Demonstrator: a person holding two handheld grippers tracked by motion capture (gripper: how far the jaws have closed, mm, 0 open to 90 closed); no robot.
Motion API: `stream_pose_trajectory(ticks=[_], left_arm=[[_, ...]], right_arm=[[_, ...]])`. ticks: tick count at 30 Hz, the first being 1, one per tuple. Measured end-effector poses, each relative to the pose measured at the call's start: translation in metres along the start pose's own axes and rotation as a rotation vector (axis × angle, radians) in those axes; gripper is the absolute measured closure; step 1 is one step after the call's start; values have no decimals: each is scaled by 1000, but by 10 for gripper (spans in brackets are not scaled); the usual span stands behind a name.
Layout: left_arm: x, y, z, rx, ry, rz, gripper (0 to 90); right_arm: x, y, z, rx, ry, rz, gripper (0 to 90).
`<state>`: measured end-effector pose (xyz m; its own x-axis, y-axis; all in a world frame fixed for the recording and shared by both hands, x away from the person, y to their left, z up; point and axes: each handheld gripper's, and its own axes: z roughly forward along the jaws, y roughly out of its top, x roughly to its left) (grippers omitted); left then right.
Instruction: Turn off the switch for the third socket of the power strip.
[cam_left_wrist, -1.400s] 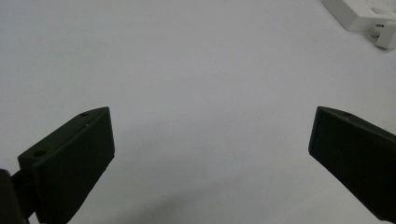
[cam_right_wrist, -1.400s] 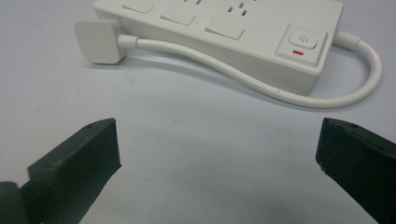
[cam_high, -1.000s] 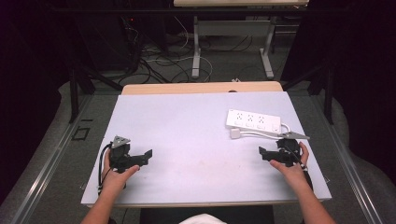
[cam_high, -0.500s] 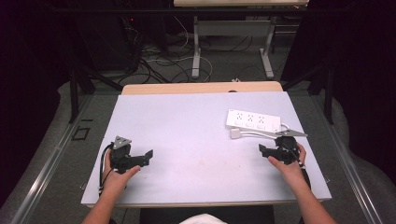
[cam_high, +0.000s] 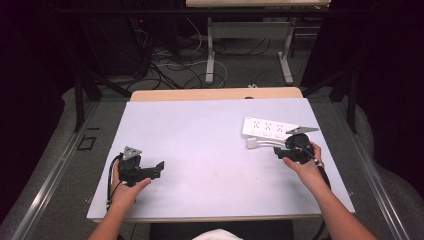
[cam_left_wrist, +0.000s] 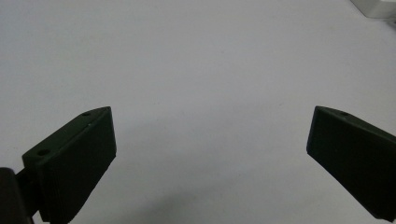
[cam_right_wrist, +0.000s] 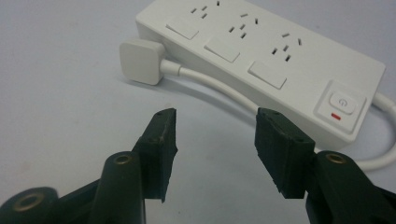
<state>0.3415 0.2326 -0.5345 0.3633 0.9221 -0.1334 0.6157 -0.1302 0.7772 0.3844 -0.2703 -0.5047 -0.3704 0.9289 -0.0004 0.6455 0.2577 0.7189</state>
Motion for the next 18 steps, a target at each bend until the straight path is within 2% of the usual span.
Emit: stream_pose_trajectory(ticks=[4,10,14,18], left_arm=[[1,-1,1,5,5,3,18],[0,-1,-1,6,6,2,18],[0,0,-1,2,6,3,18],[0,0,0,0,6,2,18]], right_arm=[[-1,10,5,18,7,-3,506],[-4,22,10,49,5,19,513],[-6,30,12,59,15,16,564],[-7,37,17,80,14,-13,647]])
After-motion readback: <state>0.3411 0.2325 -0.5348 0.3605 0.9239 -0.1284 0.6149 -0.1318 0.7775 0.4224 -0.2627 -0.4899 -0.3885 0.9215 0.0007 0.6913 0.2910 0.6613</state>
